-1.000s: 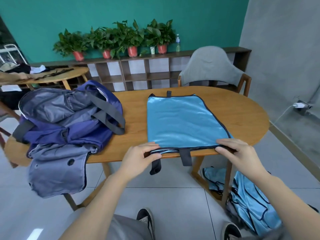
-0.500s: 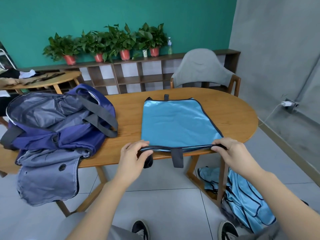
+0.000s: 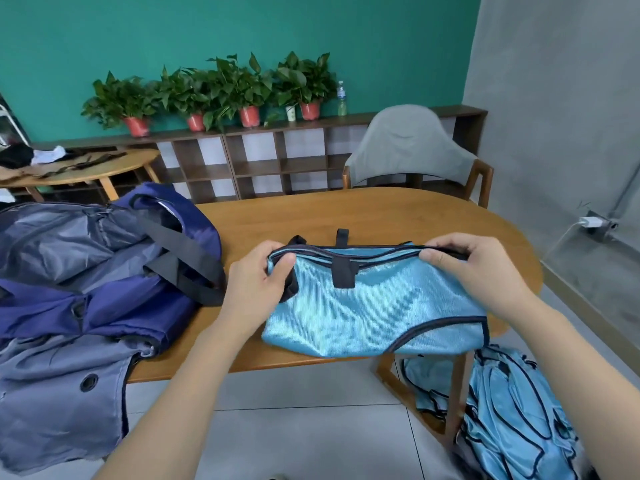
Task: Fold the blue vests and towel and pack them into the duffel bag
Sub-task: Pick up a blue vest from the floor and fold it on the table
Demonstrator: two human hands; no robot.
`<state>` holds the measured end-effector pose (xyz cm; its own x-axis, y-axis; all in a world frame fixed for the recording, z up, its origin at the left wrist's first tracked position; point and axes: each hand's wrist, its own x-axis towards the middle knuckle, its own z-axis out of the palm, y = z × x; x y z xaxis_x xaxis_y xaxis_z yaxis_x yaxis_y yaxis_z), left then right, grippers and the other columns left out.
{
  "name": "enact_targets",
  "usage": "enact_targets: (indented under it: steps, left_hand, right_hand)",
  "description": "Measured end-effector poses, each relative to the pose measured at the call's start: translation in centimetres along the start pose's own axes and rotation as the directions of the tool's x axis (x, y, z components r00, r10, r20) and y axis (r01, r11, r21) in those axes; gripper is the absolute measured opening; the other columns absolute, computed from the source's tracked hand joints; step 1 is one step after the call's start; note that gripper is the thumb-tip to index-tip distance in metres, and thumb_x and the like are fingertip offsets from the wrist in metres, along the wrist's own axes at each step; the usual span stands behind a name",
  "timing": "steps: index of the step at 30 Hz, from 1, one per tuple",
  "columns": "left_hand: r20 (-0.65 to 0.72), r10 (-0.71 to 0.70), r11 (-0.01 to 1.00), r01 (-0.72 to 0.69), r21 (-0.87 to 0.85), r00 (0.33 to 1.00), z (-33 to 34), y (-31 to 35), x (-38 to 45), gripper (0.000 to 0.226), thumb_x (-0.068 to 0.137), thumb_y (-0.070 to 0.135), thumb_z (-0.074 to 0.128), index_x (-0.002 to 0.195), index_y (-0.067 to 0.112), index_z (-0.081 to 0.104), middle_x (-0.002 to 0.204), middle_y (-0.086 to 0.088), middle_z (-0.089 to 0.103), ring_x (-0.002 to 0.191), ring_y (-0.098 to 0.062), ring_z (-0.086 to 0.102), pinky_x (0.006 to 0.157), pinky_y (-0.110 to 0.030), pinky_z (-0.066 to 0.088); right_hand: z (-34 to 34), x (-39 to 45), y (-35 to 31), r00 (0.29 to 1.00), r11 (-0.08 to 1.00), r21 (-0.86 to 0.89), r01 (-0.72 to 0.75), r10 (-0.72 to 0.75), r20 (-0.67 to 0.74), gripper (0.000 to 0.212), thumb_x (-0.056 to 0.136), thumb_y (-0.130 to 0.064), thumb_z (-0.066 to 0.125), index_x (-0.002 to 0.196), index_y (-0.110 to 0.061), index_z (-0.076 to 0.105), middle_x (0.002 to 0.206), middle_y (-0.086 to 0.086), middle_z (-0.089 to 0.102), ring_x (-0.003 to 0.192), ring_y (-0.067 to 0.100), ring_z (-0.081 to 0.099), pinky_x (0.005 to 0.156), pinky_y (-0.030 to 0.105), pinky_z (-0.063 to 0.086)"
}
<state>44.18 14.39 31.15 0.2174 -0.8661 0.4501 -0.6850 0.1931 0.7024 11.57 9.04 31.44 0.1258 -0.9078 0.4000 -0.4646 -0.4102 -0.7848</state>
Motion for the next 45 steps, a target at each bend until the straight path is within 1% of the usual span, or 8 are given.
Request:
enact_targets:
  steps: [8,14,21,26,29,33,37,45]
  left_hand:
    - [0.132,-0.16,0.972,0.132,0.196,0.978,4.2,-5.8,2.0,0.014,0.096,0.033,0.065,0.083,0.035,0.06,0.07,0.016,0.061,0.071,-0.006,0.056,0.061,-0.008,0.035]
    - [0.179,-0.205,0.975,0.217,-0.048,0.962,3.1,-5.2,1.5,0.009,0.094,0.027,0.07,0.087,0.025,0.073,0.08,0.01,0.075,0.082,-0.012,0.071,0.082,-0.037,0.053]
    - [0.144,-0.219,0.956,0.242,-0.164,0.965,3.1,-5.3,5.5,0.006,0.095,0.029,0.069,0.093,0.026,0.074,0.086,0.008,0.077,0.083,-0.013,0.073,0.08,-0.047,0.059]
    - [0.138,-0.301,0.953,0.295,0.065,0.944,5.2,-7.7,7.4,0.008,0.089,0.036,0.075,0.084,0.03,0.073,0.08,0.009,0.074,0.083,-0.011,0.07,0.077,-0.028,0.054]
    - [0.111,-0.301,0.948,0.285,0.14,0.947,5.7,-8.1,7.3,0.012,0.088,0.038,0.075,0.081,0.03,0.072,0.074,0.01,0.072,0.079,-0.01,0.068,0.072,-0.024,0.049]
    - [0.099,-0.3,0.953,0.302,-0.001,0.949,5.4,-8.1,7.5,0.009,0.087,0.036,0.077,0.079,0.032,0.073,0.073,0.008,0.073,0.078,-0.012,0.07,0.076,-0.032,0.053]
    - [0.057,-0.323,0.946,0.324,0.002,0.945,5.3,-7.8,7.9,0.009,0.086,0.039,0.077,0.085,0.032,0.071,0.078,0.008,0.072,0.082,-0.012,0.069,0.074,-0.029,0.052]
    - [-0.078,-0.256,0.921,0.267,0.282,0.964,4.8,-6.8,7.1,0.046,0.082,0.057,0.074,0.117,0.03,0.063,0.086,0.01,0.058,0.085,-0.015,0.059,0.071,-0.037,0.052]
  right_hand:
    - [2.6,2.5,5.7,0.969,0.976,-0.21,-0.059,0.107,0.224,0.003,0.089,-0.033,0.075,0.09,-0.035,0.074,0.093,-0.026,0.07,0.088,-0.008,0.064,0.073,0.005,0.045]
    - [2.0,2.9,5.2,0.945,0.984,-0.114,-0.136,0.163,0.285,0.003,0.086,-0.032,0.077,0.088,-0.031,0.079,0.083,-0.021,0.074,0.078,-0.005,0.065,0.069,0.013,0.043]
    - [2.4,6.7,4.0,0.975,0.984,0.045,-0.172,0.164,0.153,0.007,0.082,-0.031,0.079,0.089,-0.031,0.079,0.083,-0.018,0.075,0.076,0.0,0.069,0.065,0.013,0.048]
    - [4.2,7.2,6.8,0.954,0.953,-0.232,-0.194,0.238,0.182,0.019,0.087,-0.038,0.076,0.105,-0.033,0.074,0.099,-0.02,0.069,0.098,0.014,0.068,0.077,0.016,0.05]
    - [4.3,7.2,7.3,0.949,0.947,-0.255,-0.196,0.249,0.192,0.022,0.089,-0.038,0.073,0.11,-0.032,0.073,0.106,-0.019,0.064,0.099,0.004,0.058,0.073,0.005,0.04]
    - [4.4,7.3,7.0,0.967,0.963,-0.209,-0.173,0.206,0.15,0.016,0.091,-0.035,0.072,0.107,-0.029,0.074,0.101,-0.024,0.066,0.102,0.002,0.06,0.086,0.017,0.042]
    - [4.7,8.0,6.2,0.985,0.975,-0.164,-0.153,0.164,0.056,0.009,0.09,-0.035,0.074,0.098,-0.032,0.074,0.098,-0.026,0.067,0.094,-0.009,0.059,0.08,0.01,0.04]
    - [4.7,7.5,5.1,0.992,0.846,-0.526,-0.091,0.124,0.028,0.033,0.09,-0.052,0.066,0.115,-0.03,0.07,0.109,-0.013,0.065,0.117,0.02,0.056,0.104,0.049,0.043]
